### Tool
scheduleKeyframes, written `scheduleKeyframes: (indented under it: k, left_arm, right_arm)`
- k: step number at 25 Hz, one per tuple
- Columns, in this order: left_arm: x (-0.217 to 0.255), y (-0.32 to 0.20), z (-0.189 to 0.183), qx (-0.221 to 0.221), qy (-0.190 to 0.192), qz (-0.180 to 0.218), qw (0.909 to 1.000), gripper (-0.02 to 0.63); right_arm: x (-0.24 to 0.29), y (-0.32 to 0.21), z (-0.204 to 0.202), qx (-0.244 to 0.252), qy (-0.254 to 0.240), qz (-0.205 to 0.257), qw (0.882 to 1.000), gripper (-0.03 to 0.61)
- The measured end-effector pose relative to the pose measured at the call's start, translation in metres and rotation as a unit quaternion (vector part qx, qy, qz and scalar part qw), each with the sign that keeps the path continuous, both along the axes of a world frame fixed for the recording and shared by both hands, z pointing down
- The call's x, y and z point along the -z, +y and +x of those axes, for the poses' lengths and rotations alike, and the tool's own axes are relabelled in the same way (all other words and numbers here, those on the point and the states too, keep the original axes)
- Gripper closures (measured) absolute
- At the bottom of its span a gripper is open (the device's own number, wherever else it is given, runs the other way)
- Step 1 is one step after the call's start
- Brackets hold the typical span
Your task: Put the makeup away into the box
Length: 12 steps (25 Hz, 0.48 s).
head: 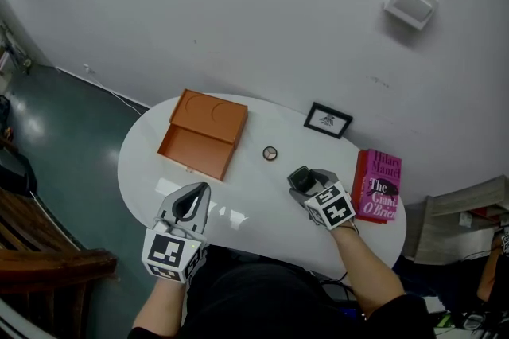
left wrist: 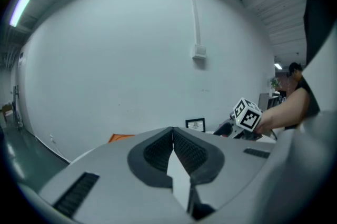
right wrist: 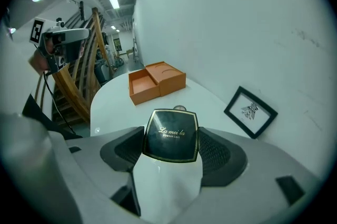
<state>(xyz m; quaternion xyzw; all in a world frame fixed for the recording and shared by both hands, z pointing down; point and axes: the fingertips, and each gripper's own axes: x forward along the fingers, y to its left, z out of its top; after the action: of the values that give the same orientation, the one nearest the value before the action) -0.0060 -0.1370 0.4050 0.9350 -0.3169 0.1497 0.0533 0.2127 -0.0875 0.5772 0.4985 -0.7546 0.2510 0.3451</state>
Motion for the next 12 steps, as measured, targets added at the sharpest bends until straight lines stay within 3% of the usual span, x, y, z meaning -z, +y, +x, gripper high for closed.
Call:
scheduleKeyframes:
  k: [3,12]
  left_arm:
    - [0.0,-0.024,-0.029,-0.006,-0.012,0.015,0.9998,0.601]
    - [-0.006,-0.082,-0.115,-0.019,0.022,0.0,0.9996,0.601]
  right_arm:
    - [0.018,-0.029,-0.034,0.005,0.0,0.014,1.0,0.291]
    - [0.042,-0.101,-0.145,0.016,-0.01,0.032,0.999,0.291]
